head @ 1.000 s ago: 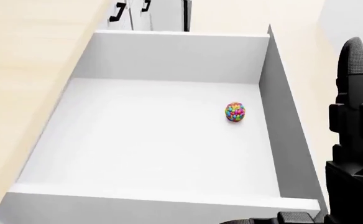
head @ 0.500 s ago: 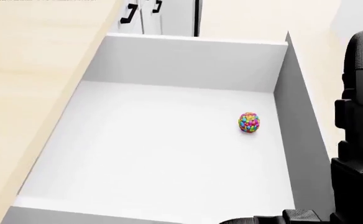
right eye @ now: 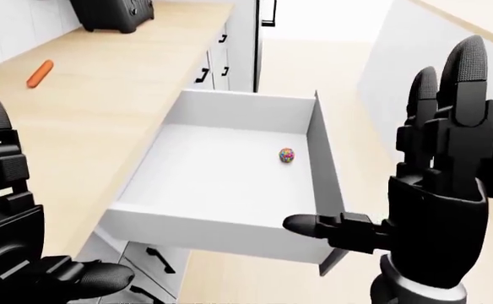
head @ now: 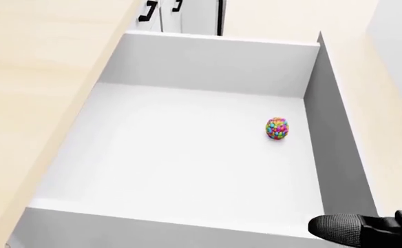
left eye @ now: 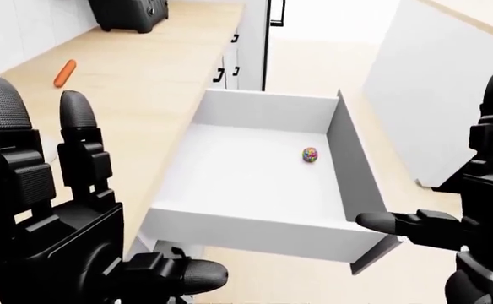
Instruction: Close the right drawer.
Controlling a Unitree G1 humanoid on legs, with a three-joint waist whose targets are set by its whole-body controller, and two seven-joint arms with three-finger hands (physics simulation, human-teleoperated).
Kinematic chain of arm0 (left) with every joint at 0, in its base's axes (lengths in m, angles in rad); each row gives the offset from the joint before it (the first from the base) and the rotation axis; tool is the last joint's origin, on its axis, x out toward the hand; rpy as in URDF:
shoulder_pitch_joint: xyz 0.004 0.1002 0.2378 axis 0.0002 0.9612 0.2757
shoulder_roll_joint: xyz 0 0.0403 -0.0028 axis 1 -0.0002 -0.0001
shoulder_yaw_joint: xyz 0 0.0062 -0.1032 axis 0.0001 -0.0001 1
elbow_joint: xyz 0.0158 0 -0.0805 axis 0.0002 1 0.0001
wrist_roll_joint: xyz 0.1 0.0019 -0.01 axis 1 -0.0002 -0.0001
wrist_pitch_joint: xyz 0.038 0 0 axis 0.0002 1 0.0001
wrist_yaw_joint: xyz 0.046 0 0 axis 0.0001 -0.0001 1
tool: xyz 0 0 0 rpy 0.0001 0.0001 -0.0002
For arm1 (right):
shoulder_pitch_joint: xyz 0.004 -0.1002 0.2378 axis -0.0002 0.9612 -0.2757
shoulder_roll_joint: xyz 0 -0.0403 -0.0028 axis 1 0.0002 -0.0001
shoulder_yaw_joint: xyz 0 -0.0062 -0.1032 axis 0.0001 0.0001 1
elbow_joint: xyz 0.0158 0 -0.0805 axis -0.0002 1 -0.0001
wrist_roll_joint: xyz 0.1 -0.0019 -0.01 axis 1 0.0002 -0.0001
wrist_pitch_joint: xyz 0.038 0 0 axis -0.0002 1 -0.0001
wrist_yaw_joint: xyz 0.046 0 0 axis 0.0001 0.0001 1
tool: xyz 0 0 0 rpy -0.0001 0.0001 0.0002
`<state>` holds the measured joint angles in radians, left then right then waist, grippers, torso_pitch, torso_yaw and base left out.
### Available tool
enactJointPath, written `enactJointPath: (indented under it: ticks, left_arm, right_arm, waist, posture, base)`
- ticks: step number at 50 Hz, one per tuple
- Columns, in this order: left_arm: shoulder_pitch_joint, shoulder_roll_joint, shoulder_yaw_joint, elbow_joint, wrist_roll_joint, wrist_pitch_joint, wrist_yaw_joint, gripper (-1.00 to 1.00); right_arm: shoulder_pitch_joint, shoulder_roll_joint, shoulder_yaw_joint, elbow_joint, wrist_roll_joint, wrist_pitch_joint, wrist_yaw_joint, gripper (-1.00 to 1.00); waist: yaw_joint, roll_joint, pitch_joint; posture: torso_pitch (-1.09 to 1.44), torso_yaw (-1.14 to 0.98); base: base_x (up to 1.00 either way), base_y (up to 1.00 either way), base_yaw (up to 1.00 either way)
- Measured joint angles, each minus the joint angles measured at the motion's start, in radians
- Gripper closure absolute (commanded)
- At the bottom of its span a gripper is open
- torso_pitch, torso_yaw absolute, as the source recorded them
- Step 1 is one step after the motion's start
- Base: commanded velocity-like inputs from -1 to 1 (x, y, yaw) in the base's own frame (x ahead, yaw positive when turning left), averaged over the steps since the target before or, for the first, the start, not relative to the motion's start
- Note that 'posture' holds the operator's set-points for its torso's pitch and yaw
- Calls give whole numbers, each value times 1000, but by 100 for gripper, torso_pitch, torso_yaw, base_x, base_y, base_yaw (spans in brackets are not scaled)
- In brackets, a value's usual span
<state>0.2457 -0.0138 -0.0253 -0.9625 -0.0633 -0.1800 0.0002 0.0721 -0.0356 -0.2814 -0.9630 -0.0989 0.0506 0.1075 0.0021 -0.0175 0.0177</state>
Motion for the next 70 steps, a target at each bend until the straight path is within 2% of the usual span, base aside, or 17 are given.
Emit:
enactJointPath:
  ticks: [6,11,26,38,41,44,52,54,56,60,65,70]
  left_arm:
    - [5,1,-1,7,2,-9,0,-100]
    - [3,2,-4,2,5,-5,2,-100]
    - [1,1,-2,3,5,-5,1,-100]
    - [2,3,-15,-3,15,2,4,-100]
    - [3,4,-19,-3,17,2,6,-100]
    - [3,5,-19,-3,18,2,7,-100]
    - [7,4,-12,9,13,-11,3,-100]
    - [9,4,-12,12,12,-15,2,-100]
    - [9,4,-14,14,13,-17,2,-100]
    - [7,4,-11,18,12,-18,1,-100]
    - [1,4,-11,9,12,-6,3,-100]
    - [1,4,-10,8,10,-6,1,-100]
  right_arm:
    - [13,-13,-97,20,33,-15,42,-100]
    - [5,-43,-226,24,77,-4,86,-100]
    - [-18,-171,-536,148,213,-9,158,-100]
    - [-1,-318,-799,431,301,-78,203,-100]
    - [10,-352,-851,526,313,-112,216,-100]
    - [18,-383,-880,652,315,-159,223,-100]
    - [37,-471,-892,1029,316,-317,201,-100]
    - [37,-495,-873,1156,316,-378,184,-100]
    - [31,-525,-831,1306,316,-444,162,-100]
    - [-6,-572,-695,1611,334,-569,104,-100]
    - [-109,-631,-462,2009,391,-785,44,-100]
    - [-218,-627,-244,2207,444,-921,-16,-100]
  waist:
    - [3,-6,-1]
    - [4,-8,0]
    - [6,-16,6]
    - [7,-23,12]
    - [6,-25,14]
    - [4,-28,16]
    - [5,-28,23]
    - [3,-30,24]
    - [0,-32,25]
    - [-4,-34,27]
    - [-4,-28,26]
    - [-4,-26,21]
  posture:
    - [0,0]
    - [0,0]
    - [0,0]
    - [0,0]
    - [0,0]
    - [0,0]
    - [0,0]
    - [0,0]
    - [0,0]
    - [0,0]
    - [0,0]
    - [0,0]
  base:
    - [0,0,0]
    - [0,0,0]
    - [0,0,0]
    - [0,0,0]
    - [0,0,0]
    - [0,0,0]
    - [0,0,0]
    - [0,0,0]
    - [0,0,0]
    - [0,0,0]
    - [0,0,0]
    - [0,0,0]
